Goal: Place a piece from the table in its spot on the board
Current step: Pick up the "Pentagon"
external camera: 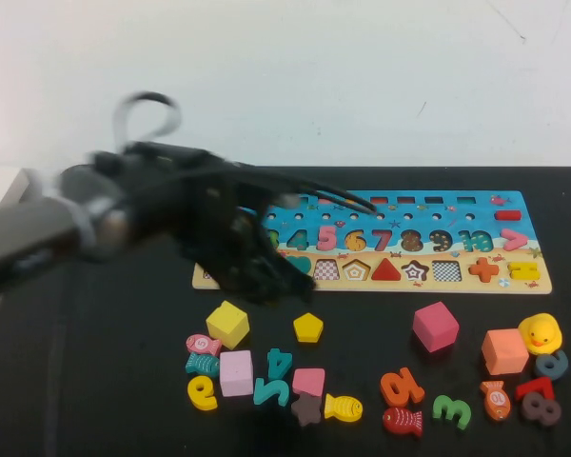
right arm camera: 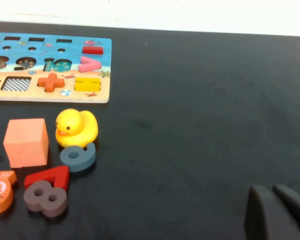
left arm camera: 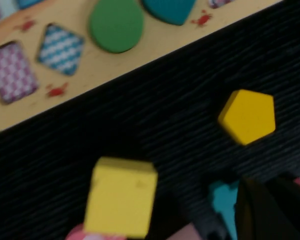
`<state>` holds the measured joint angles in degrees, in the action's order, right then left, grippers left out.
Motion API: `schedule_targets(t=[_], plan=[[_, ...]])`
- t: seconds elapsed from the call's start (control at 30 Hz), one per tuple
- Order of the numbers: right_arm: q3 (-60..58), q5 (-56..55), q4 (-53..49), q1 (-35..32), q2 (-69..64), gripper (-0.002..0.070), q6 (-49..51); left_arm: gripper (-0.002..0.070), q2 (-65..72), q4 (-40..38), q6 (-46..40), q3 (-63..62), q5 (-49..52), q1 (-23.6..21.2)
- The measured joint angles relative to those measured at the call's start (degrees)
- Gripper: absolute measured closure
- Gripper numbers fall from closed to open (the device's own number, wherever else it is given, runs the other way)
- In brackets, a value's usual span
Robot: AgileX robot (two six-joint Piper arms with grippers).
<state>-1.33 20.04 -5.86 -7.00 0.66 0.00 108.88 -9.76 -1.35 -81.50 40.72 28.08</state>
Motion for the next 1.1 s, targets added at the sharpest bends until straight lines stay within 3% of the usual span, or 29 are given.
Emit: schedule_targets(t=[0.13,0.33,0.43,0.63,1.1], plan=[[0.0,0.0,0.0,0.0,0.0,0.0657,0.0,0.0553,4.1,3.6,3.0,-2.2,-0.5,3.6],[0.0,0.0,0.0,0.0,0.0,0.0657,0.0,0.0274,8.6,4.6,8.5,-2.6,-1.8,4.9],[0.0,0.0,0.0,0.0,0.0,0.0657,0.0,0.0196,9.9,4.7,10.1,-2.7,-2.1,4.9],[0.0,0.0,0.0,0.0,0.0,0.0657,0.0,0.0171,11.7,4.5,10.8,-6.2,-1.9,4.9],[0.0,0.0,0.0,0.0,0.0,0.0657,0.0,0.0185,18.4,4.4,13.1,-14.7,4.8,4.9]])
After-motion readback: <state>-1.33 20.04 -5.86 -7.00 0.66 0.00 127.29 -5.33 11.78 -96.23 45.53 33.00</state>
